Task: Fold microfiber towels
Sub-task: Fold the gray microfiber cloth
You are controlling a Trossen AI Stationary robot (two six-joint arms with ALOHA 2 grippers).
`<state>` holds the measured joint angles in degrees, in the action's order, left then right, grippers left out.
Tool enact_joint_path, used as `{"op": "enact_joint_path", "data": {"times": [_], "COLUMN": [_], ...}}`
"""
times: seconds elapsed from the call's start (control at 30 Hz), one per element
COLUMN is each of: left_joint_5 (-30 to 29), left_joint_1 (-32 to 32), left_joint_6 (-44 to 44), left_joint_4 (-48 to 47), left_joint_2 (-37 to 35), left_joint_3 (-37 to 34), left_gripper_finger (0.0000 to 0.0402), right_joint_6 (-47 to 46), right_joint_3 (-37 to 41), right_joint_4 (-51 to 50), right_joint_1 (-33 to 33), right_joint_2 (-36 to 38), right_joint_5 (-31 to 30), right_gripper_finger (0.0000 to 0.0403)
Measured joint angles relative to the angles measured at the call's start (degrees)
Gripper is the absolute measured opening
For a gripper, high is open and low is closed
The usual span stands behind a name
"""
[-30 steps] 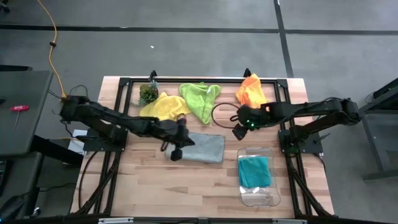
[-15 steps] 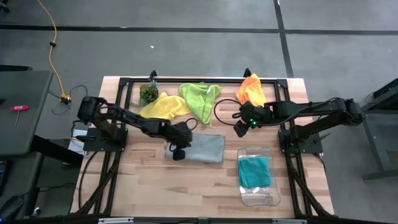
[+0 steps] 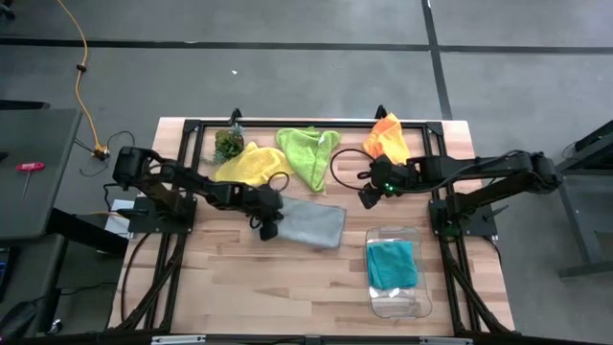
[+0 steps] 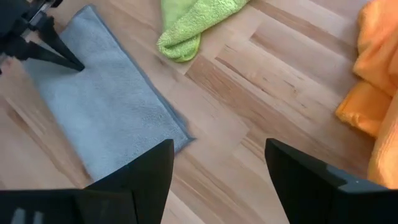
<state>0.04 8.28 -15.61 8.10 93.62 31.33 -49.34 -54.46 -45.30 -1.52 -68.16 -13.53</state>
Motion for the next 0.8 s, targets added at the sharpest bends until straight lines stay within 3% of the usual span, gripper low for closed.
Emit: {"op": "enact_joint_path", "data": {"times": [0.23,0.4,0.8], "left_joint_5": [-2.7,-4.2,-2.5], "left_joint_1": [2.8,4.3,4.7], "left_joint_6": [-4.6,-6.7,-6.3], "left_joint_4": [2.0,2.8,2.3], "left_joint_2": [0.1,-0.1,-4.3], "left_joint_3": [-1.1,-1.3,-1.6], "left_gripper_finger": [0.0000,0.0000,0.0000], "right_joint_6": [-7.3,-8.3,-10.2], "right_joint_3": [0.0,0.0,0.0], "right_joint_4": [0.9,5.0,13.1], "right_joint_1": [-1.7,-4.5,-6.4], "right_joint_2": [-2.4,-8.1,-23.2], "right_joint_5": [1.5,11.0,21.8], "right_gripper_finger": [0.0245,0.0245,0.0245]}}
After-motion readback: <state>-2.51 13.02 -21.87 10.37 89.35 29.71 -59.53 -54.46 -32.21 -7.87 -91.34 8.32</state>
